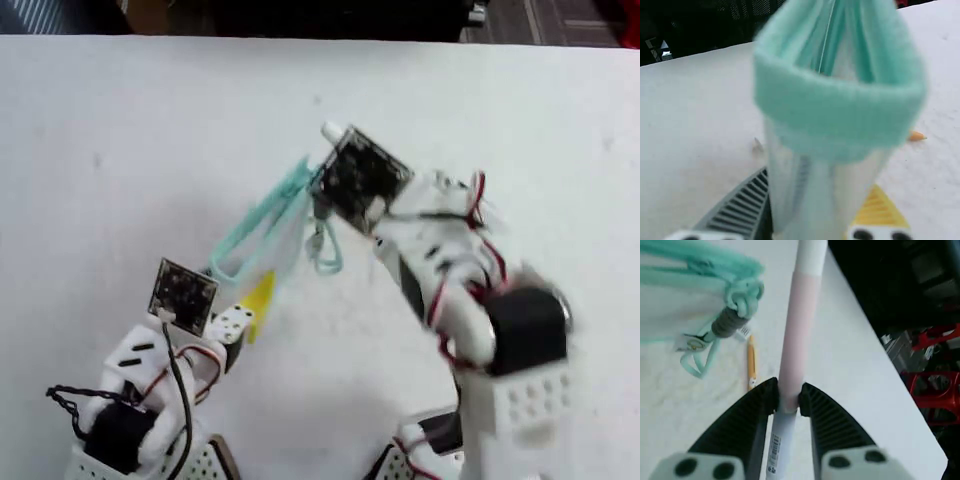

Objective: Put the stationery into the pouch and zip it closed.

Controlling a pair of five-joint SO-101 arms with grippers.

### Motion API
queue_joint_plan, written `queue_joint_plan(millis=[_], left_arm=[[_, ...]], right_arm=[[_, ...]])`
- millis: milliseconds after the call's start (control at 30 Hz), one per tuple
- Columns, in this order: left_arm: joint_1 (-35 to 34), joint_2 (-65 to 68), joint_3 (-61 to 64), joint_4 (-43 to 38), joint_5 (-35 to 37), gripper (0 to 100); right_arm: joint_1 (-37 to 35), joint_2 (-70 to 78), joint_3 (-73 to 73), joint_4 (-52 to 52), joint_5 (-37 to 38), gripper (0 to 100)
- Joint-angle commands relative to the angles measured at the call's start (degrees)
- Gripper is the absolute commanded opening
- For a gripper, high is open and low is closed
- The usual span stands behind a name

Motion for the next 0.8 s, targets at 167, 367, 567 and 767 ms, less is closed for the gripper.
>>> queue_joint_plan(millis=[167, 367, 567, 767], left_arm=[[0.84, 0.31, -1.76, 0.35, 1.05, 18], [0.84, 0.31, -1.76, 0.09, 1.23, 18], [0.84, 0.31, -1.76, 0.09, 1.23, 18], [0.84, 0.31, -1.76, 0.09, 1.23, 18]], right_arm=[[-0.84, -8.04, -0.44, -7.34, -14.15, 1.7], [-1.19, -13.76, -0.35, -12.44, -25.05, 1.7], [-1.71, -14.64, -0.18, -17.45, -33.32, 1.7], [-11.91, -14.55, 0.09, -22.02, -35.08, 1.7]])
